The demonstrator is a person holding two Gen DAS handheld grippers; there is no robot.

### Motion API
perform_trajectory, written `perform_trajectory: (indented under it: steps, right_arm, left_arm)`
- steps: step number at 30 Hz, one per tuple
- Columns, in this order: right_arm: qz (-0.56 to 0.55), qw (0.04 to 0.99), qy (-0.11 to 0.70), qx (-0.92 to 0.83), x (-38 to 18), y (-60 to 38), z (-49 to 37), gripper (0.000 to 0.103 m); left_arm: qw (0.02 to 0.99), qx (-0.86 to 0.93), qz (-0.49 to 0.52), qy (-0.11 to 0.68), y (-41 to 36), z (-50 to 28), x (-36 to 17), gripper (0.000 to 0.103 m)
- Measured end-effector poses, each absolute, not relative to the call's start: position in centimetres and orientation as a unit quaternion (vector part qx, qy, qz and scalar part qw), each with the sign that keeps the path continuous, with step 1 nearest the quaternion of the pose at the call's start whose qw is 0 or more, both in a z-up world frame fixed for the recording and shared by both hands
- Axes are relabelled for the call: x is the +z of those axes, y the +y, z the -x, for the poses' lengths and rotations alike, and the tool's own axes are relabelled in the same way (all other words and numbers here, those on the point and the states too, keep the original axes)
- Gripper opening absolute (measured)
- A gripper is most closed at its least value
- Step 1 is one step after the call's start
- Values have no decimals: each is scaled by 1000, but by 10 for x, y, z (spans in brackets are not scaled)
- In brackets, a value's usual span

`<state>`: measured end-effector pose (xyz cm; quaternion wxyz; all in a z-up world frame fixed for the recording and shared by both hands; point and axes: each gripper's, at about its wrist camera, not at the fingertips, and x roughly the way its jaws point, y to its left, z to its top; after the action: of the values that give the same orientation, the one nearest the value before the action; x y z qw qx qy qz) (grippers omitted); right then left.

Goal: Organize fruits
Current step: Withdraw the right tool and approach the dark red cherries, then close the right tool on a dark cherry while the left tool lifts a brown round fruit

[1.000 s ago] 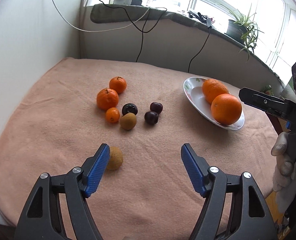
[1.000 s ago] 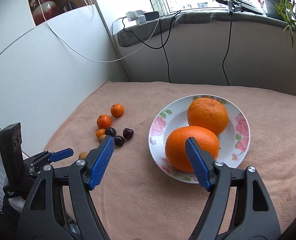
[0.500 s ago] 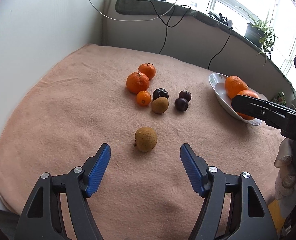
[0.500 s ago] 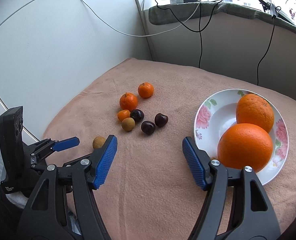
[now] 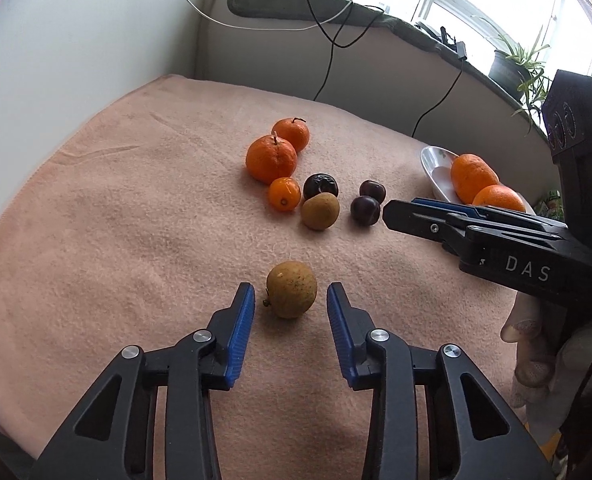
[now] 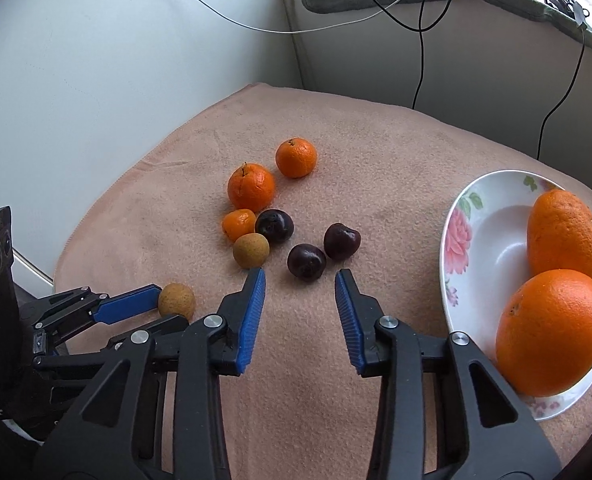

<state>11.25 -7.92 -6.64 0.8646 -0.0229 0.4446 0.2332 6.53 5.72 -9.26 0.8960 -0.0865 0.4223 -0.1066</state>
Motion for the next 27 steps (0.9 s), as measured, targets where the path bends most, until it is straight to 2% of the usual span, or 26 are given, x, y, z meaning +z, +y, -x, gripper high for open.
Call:
perform_trajectory:
  steps: [16,23,27]
  right_arm:
    - [22,857,467,216,-86,-69,-136,33]
    - [29,857,466,217,-90,-63,-139,26]
    - [31,858,463,218,-89,-62,-138,26]
  left_arm:
    - [894,-111,88,425,58,-71,-97,30]
    - [893,-116,88,425,57,-75,-99,27]
    - [894,-115,87,423,55,-75,-98,26]
